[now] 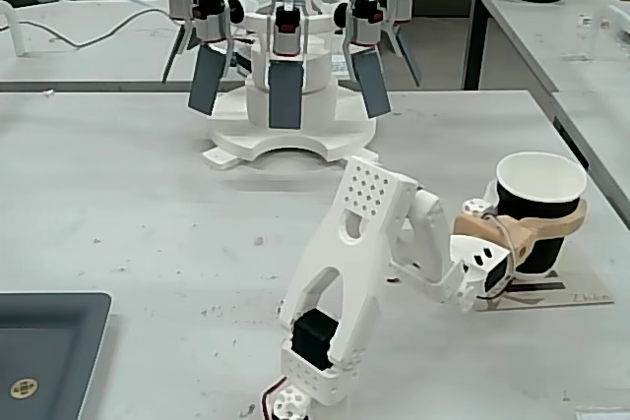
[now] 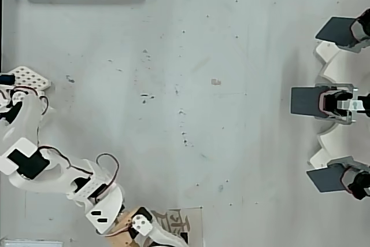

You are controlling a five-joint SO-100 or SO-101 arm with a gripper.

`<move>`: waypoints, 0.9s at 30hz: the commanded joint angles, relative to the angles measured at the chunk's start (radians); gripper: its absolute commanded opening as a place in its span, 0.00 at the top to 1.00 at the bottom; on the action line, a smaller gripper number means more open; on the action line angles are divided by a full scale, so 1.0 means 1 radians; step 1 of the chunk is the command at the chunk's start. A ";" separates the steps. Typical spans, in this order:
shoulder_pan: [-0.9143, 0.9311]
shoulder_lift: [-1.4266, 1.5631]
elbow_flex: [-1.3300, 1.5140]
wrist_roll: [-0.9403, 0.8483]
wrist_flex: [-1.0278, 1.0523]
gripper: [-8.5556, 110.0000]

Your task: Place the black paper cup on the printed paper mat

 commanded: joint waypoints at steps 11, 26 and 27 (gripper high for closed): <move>0.012 -0.075 -0.092 -0.006 -0.023 0.84; 0.014 -0.064 -0.072 0.005 -0.006 0.64; 0.015 -0.058 -0.067 0.003 -0.002 0.62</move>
